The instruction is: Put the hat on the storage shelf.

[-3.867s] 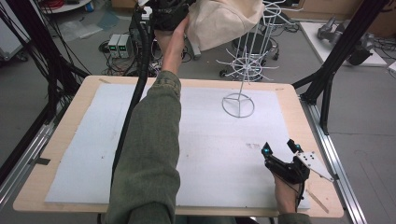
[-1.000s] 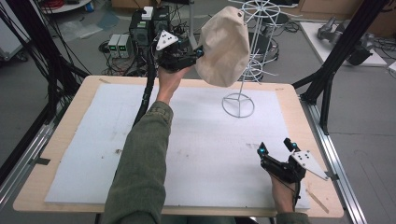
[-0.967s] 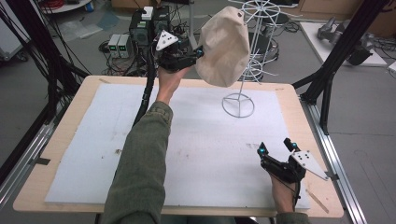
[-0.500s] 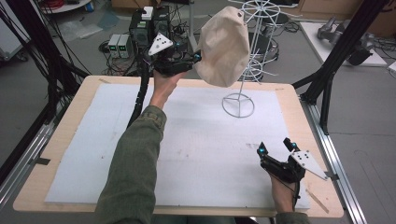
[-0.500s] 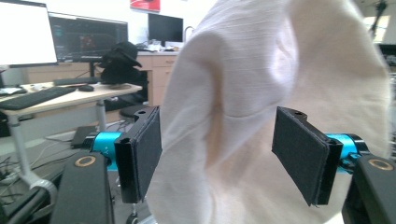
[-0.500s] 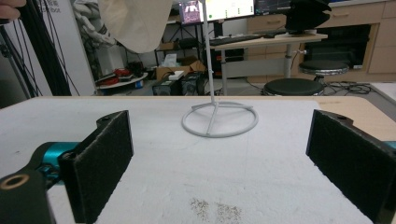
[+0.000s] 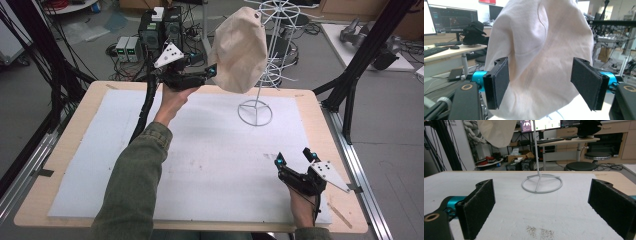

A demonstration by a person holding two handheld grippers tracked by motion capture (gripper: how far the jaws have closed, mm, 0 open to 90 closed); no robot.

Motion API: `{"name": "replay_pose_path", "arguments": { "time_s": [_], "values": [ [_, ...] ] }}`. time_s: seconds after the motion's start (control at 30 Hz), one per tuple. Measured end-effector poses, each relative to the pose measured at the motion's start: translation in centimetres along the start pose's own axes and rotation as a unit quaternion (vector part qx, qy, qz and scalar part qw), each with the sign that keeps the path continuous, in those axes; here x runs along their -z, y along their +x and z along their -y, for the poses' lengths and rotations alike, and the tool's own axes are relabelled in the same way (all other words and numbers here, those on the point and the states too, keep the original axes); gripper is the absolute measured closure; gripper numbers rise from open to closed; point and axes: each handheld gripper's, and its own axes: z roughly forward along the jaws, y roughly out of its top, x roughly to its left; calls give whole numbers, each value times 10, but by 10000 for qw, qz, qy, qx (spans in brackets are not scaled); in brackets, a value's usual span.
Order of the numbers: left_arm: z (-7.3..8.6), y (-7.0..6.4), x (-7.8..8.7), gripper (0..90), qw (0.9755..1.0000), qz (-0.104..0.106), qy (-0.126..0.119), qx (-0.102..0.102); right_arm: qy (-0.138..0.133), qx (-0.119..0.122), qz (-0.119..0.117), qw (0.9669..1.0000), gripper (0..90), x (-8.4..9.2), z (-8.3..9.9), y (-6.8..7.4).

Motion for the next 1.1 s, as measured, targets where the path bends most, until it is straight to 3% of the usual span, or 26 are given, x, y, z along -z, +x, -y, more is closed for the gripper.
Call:
{"name": "replay_pose_path", "arguments": {
  "time_s": [0.4, 0.6, 1.1],
  "values": [
    [7, -3, 36, 302, 9998, -170, -80, -86, 8, 15, 0, 10000, 62, 0, 1, 0],
    [11, -4, 54, 302, 9995, -224, 25, -202, 42, 9, -7, 10000, 62, -1, 1, 1],
    [33, 1, 108, 291, 9977, -632, 113, -198, 58, 36, -15, 10000, 62, -2, 2, 2]
  ]
}}
